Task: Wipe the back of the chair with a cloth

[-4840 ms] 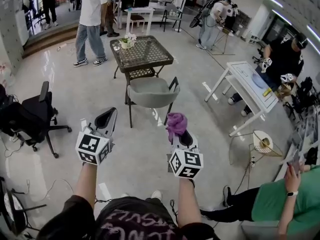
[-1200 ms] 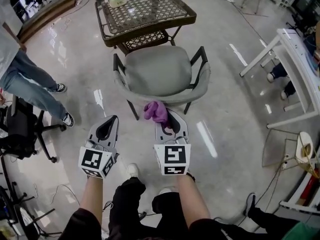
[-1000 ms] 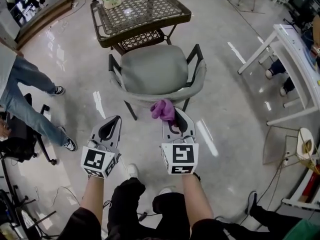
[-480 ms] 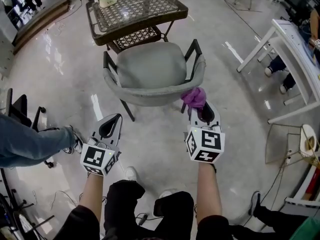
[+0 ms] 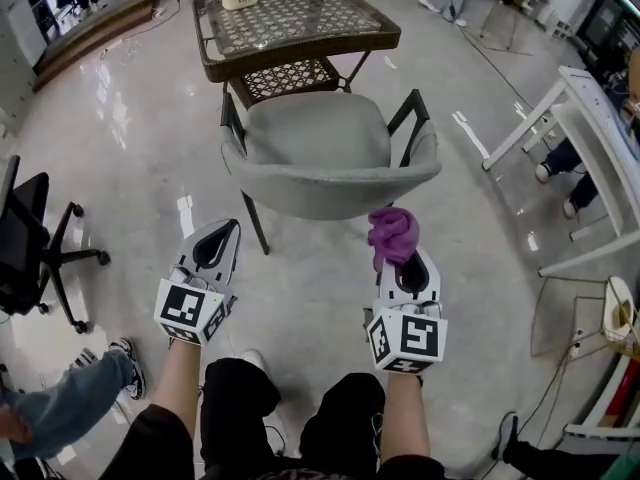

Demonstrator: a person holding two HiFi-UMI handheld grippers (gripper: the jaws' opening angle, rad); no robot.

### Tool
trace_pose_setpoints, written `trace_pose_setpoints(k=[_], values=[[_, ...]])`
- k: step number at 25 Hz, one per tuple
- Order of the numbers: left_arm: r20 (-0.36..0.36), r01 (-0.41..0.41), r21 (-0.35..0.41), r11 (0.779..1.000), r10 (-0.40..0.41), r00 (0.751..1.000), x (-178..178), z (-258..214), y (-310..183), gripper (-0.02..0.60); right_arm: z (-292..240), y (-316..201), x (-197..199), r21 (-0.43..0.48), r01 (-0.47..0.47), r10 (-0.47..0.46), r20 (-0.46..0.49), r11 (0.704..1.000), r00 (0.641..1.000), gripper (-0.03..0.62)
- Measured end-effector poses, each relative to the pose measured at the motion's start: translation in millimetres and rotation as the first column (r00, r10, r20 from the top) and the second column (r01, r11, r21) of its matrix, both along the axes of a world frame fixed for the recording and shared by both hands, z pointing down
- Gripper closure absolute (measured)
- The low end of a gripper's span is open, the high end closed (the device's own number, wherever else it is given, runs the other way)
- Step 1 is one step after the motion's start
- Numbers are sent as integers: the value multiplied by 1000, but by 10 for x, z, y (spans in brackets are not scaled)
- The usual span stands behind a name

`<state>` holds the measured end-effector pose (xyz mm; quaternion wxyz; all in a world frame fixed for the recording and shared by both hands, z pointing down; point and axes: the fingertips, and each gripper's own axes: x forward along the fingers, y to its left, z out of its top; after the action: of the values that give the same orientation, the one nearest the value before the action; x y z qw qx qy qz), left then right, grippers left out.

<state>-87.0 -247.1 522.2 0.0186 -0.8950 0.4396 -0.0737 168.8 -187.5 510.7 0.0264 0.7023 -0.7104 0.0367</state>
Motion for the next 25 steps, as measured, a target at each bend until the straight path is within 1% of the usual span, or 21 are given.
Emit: trace_pose_setpoints(k=[4,8,10,12,16,19,22,25], values=[[2,42,34,999,-42,999,-231,202,-1,572,262,-33,-583,4,137,-137,-52,991,989,505],[3,77,54,996,-77,997,-518,476,-17,572,384,-239,-1358,28,289,-288,-43,957,957,505],[12,88,68,994,-89,996,-641,607,-18,572,436,-345,-1672,14,325,-325,-37,945,945,505],[25,96,78,992,-98,995,-729,733,-7,572,434,-433,-1872,14,336,-335,-24,942,942,505],[35,111,75,991,-114,993,-814,907,11,572,279,-585,-2133,44,356,-355,-30,933,934,505],[46,103,97,990,-107,993,-807,970,27,572,264,-702,-2218,35,362,-361,-36,932,932,505],[84,80,114,990,-90,992,-742,1010,72,572,318,-774,-2147,13,349,-348,-12,937,937,505],[89,73,115,991,-84,992,-710,1016,87,572,334,-755,-1948,17,311,-311,-26,950,950,505]])
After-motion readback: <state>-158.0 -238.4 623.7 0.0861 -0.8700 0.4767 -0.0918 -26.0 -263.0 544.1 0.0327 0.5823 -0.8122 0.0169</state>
